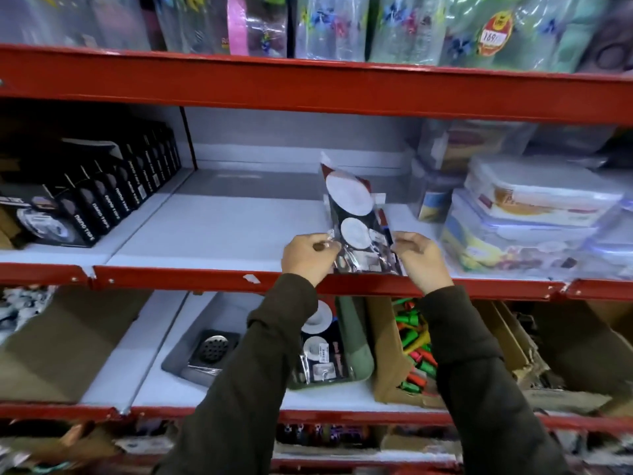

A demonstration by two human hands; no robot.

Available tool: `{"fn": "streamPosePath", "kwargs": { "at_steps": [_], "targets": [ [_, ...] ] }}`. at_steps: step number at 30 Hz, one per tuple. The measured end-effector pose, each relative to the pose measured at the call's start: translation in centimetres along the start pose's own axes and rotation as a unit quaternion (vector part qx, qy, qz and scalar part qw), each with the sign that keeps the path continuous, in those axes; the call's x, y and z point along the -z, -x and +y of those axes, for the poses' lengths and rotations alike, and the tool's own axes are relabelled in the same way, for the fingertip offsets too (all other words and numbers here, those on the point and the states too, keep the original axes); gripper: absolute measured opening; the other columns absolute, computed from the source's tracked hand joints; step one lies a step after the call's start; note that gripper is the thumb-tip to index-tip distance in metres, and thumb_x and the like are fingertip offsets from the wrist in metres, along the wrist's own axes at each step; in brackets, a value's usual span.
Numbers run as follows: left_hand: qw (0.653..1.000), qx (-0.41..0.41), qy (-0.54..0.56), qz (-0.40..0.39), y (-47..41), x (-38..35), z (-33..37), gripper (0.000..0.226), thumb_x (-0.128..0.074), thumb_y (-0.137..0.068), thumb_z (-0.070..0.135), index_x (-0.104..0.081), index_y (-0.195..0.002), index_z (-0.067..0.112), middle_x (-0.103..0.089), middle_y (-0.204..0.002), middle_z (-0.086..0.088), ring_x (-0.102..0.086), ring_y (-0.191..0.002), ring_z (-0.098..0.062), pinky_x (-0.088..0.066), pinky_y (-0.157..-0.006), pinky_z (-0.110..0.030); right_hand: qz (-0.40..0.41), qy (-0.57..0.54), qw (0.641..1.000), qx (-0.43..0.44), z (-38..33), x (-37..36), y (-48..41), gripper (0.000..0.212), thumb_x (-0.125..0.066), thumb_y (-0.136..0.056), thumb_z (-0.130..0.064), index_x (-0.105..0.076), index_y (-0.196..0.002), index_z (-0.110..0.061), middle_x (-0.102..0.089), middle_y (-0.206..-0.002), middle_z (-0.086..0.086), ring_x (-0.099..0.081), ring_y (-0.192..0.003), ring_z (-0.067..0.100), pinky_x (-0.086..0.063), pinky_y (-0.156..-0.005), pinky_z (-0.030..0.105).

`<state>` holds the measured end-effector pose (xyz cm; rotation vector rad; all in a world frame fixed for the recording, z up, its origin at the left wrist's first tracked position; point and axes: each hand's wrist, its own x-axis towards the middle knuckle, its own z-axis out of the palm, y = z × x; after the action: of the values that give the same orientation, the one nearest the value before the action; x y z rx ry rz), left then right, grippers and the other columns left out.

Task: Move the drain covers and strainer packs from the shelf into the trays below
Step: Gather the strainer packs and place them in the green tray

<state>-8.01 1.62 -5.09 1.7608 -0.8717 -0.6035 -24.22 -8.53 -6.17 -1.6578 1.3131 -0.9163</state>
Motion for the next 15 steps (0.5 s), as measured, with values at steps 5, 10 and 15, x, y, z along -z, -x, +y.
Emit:
{"fn": "streamPosePath", "kwargs": {
  "at_steps": [5,10,15],
  "targets": [
    [0.994,0.035,0.103,0.012,2.0,-0.2,-0.3,0.026,-0.072,-0.085,0.019,-0.074,-0.108,0.008,-0.070,-0.093,-0.002,-0.063,-0.076,-0.018,-0.060,-0.074,-0.033,-0.036,-0.006,0.999,0.011,2.0,0.9,1.2,0.041,-0.059,-0.074,-0.052,-0.066,-0.106,-0.029,-0.072,-0.110,-0.001,-0.065,-0.108,0.022,-0.045,-0.105,0.041],
    [0.979,0.074,0.142,-0.127,5.8,2.2,-1.7,0.006,-0.074,-0.082,0.007,-0.073,-0.088,0.008,-0.072,-0.084,-0.012,-0.064,-0.058,-0.015,-0.058,-0.063,-0.026,-0.215,-0.158,0.964,-0.001,3.4,4.9,4.6,0.031,-0.060,-0.088,0.000,-0.067,-0.064,-0.020,-0.063,-0.056,-0.006,-0.055,-0.056,0.011,-0.043,-0.053,0.022],
    [0.894,0.199,-0.018,-0.400,8.9,4.0,-7.3,0.034,-0.068,-0.084,-0.005,-0.061,-0.116,0.007,-0.074,-0.094,-0.011,-0.073,-0.074,-0.018,-0.062,-0.068,-0.027,-0.502,-0.066,0.861,-0.058,8.7,5.4,8.2,0.031,-0.068,-0.071,0.005,-0.066,-0.100,-0.005,-0.072,-0.075,0.002,-0.067,-0.061,0.008,-0.049,-0.049,0.017]
  ]
}}
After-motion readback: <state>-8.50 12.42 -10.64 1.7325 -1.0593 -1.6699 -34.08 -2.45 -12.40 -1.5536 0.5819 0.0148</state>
